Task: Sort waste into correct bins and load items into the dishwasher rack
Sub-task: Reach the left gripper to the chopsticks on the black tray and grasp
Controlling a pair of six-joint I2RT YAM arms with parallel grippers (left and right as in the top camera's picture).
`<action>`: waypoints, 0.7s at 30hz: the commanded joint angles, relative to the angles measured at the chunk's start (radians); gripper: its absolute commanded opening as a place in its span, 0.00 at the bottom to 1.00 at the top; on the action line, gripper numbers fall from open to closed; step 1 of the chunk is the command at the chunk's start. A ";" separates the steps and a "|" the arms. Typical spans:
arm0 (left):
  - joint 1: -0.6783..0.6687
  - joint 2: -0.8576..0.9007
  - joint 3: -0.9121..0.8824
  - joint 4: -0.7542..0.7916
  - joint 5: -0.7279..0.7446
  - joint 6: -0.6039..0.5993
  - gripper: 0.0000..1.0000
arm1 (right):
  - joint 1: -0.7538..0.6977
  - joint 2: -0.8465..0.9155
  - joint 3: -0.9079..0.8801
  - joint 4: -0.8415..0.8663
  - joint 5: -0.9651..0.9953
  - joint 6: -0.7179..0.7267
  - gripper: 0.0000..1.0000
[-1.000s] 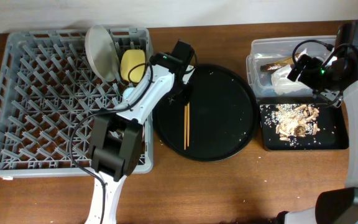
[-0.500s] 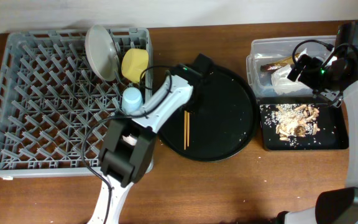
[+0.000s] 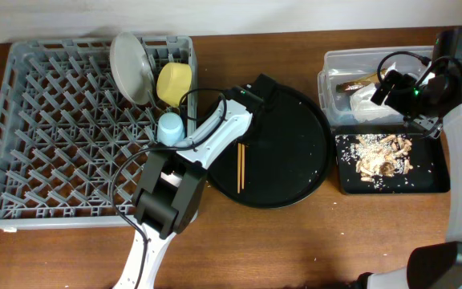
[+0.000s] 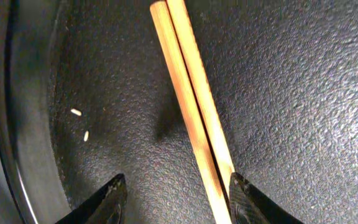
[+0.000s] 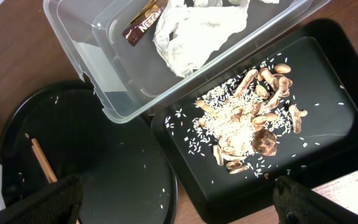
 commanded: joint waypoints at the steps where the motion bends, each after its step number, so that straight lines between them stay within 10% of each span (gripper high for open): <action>1: 0.004 0.034 -0.008 0.010 -0.011 -0.010 0.52 | -0.002 -0.001 0.010 0.000 0.016 -0.002 0.98; 13: 0.002 0.044 -0.005 0.115 0.017 0.042 0.55 | -0.002 -0.001 0.010 0.000 0.016 -0.002 0.98; 21: 0.004 0.044 -0.005 0.126 0.050 0.082 0.12 | -0.002 -0.001 0.010 0.000 0.016 -0.002 0.98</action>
